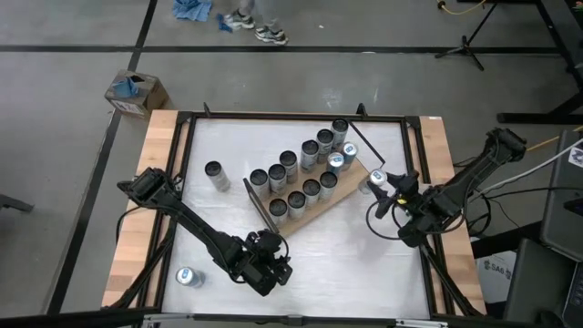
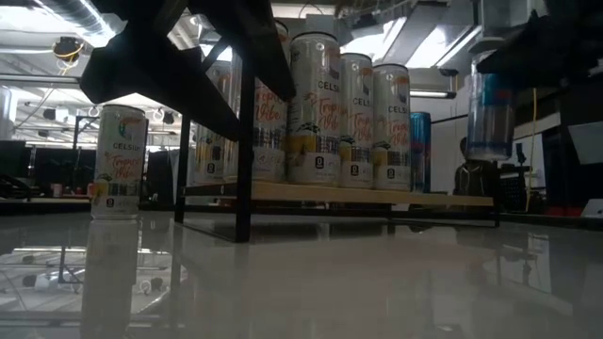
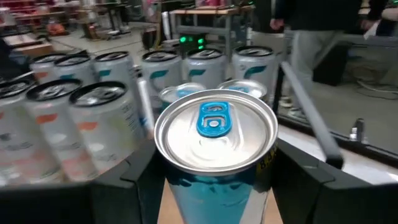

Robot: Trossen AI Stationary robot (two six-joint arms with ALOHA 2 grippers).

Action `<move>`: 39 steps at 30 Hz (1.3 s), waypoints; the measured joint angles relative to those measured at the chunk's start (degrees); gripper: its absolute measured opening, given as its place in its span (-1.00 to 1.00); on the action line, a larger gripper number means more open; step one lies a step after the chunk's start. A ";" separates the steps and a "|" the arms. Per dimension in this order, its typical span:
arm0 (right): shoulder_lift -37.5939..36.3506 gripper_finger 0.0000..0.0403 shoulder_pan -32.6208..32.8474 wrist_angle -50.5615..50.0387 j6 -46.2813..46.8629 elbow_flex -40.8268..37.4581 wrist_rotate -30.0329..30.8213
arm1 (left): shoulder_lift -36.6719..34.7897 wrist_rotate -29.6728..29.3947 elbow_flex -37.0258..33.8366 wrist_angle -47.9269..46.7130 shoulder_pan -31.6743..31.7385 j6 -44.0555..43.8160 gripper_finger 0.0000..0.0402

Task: Place canned beverage on shelf
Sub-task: Put the blue soda can on the shelf

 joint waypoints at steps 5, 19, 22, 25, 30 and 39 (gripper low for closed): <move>0.06 0.09 -4.56 -0.02 -1.13 0.00 -0.69 | 0.00 0.01 0.00 0.00 0.00 -0.03 0.11; 0.42 0.09 -11.54 11.98 -17.05 0.00 -7.70 | 0.02 0.01 0.00 0.02 0.00 -0.03 0.11; 0.42 0.09 -12.10 14.48 -19.63 0.00 -9.52 | 0.00 0.01 0.00 0.02 0.00 -0.03 0.11; 0.42 0.09 -13.69 16.67 -22.62 0.00 -14.23 | 0.00 0.01 0.00 0.02 0.00 -0.03 0.11; 0.42 0.09 -17.05 22.13 -30.81 0.00 -17.48 | 0.00 0.01 0.00 0.02 -0.02 -0.01 0.11; 0.42 0.09 -25.52 27.22 -40.21 0.00 -27.75 | 0.01 0.01 0.00 0.02 -0.04 -0.01 0.11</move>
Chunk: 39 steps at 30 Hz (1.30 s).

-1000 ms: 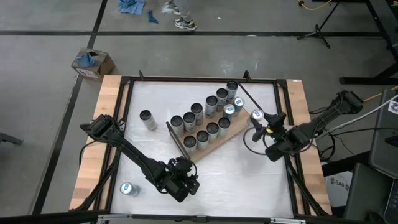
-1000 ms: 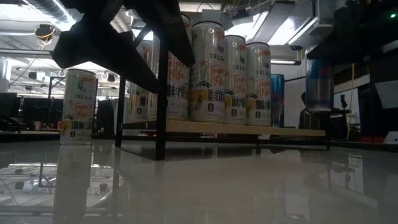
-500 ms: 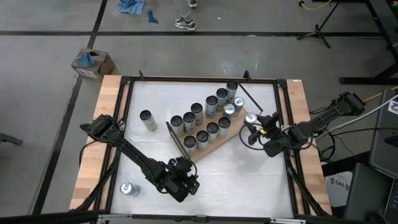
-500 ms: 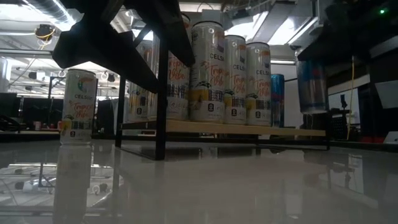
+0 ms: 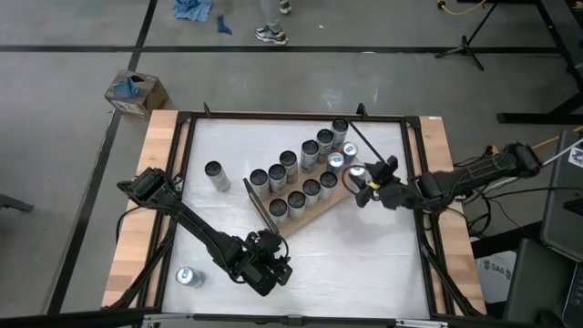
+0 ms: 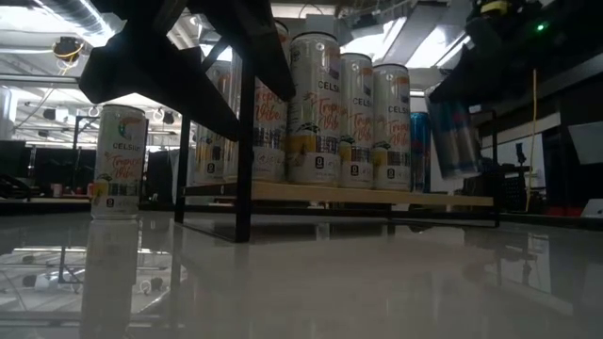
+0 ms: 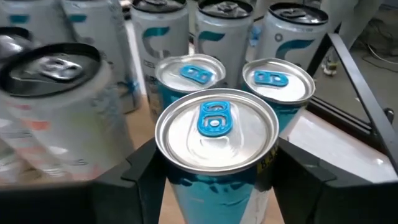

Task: Place canned beverage on shelf
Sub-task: Put the blue soda can on the shelf

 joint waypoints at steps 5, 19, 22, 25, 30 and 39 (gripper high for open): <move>0.00 0.09 -1.95 0.09 -0.33 -0.05 -2.64 | 0.02 -0.01 0.00 0.00 0.00 0.02 0.11; 0.00 0.09 -1.73 29.95 -6.87 -13.23 -4.28 | -0.01 -0.01 0.00 -0.02 0.01 0.04 0.11; 0.00 0.09 -1.75 31.40 -7.92 -14.08 -4.20 | 0.00 -0.19 0.00 -0.02 0.04 0.04 0.11; 0.00 0.09 -1.73 31.58 -8.07 -14.56 -4.24 | 0.00 -0.97 0.00 -0.02 0.02 0.04 0.11; 0.00 0.09 -1.73 32.07 -9.04 -14.69 -4.97 | -0.01 -1.28 0.00 -0.02 0.04 0.04 0.11; 0.00 0.09 -1.77 32.98 -10.74 -14.75 -6.80 | -0.01 -1.32 0.00 -0.02 0.04 0.04 0.11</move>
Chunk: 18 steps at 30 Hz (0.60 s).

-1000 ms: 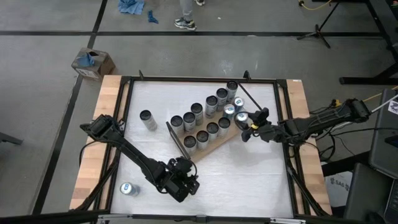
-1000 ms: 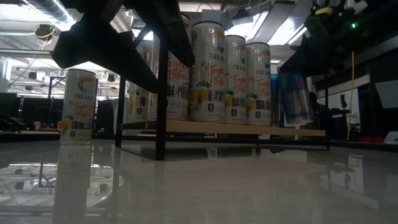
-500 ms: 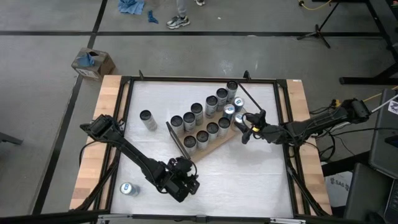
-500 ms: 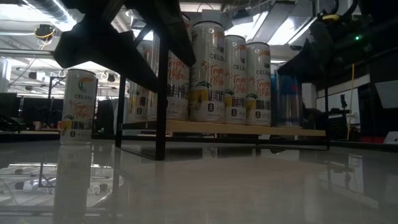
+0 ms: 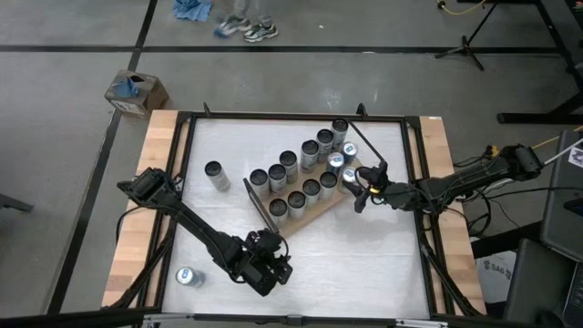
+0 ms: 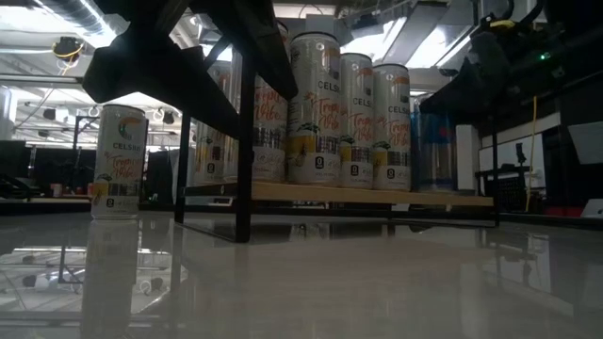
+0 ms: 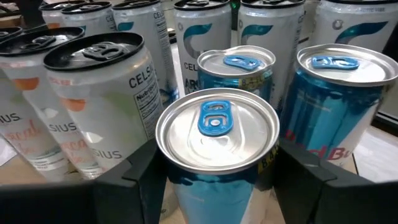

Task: Place canned beverage on shelf
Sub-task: Put the blue soda can on the shelf

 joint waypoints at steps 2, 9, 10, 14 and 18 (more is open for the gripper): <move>0.00 0.09 0.00 -0.01 0.00 0.00 0.02 | 0.00 0.02 0.00 0.00 0.00 0.00 0.11; 0.00 0.10 0.02 -0.39 -0.35 0.00 1.16 | 0.01 0.02 0.00 0.00 -0.02 -0.01 0.11; 0.00 0.11 0.02 -0.45 -0.35 0.00 1.35 | 0.02 0.02 0.00 0.00 -0.02 -0.02 0.11; 0.00 0.13 0.02 -1.18 -1.01 0.00 3.61 | 0.00 0.04 0.00 0.00 -0.02 -0.02 0.11; -0.02 0.13 0.00 -1.93 -1.46 0.00 4.59 | 0.02 0.04 0.00 0.02 -0.02 -0.02 0.11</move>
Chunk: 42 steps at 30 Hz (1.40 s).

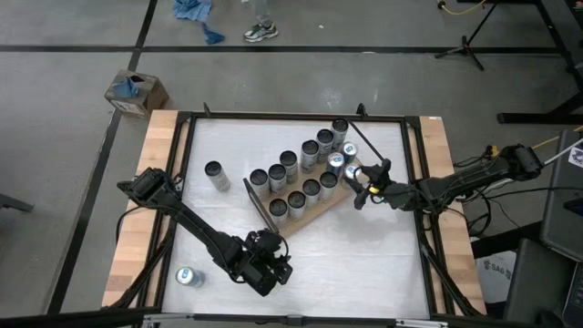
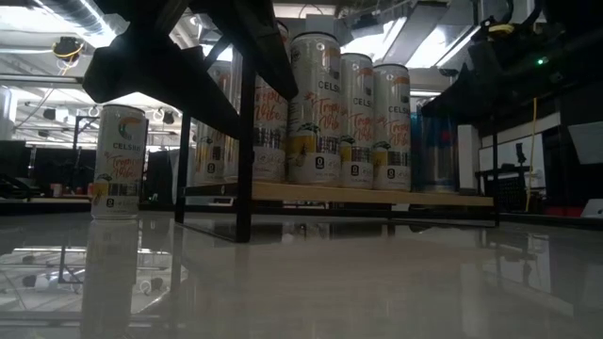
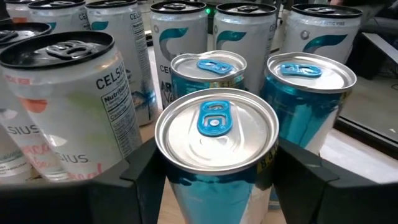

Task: Place canned beverage on shelf
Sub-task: Put the blue soda can on the shelf

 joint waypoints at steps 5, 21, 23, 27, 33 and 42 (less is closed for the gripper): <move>-0.52 0.13 0.00 -1.27 0.04 0.09 -0.10 | -0.02 0.01 0.00 0.00 -0.01 0.00 0.11; -14.18 0.14 0.00 -20.31 4.85 0.07 0.96 | -0.02 0.02 0.00 0.00 -0.02 0.00 0.11; -14.88 0.14 -0.03 -21.13 4.75 0.04 0.96 | -0.02 0.02 0.00 0.00 0.00 0.00 0.11; -15.98 0.14 -2.34 -22.55 4.77 0.04 0.39 | -0.02 0.02 0.00 0.00 0.00 0.00 0.11; -15.92 0.14 -8.24 -21.22 4.32 0.04 -5.59 | -0.02 0.02 0.00 0.03 0.00 -0.02 0.11; -15.93 0.14 -11.34 -21.10 3.16 0.09 -9.18 | -0.02 0.02 0.00 0.07 -0.02 -0.02 0.11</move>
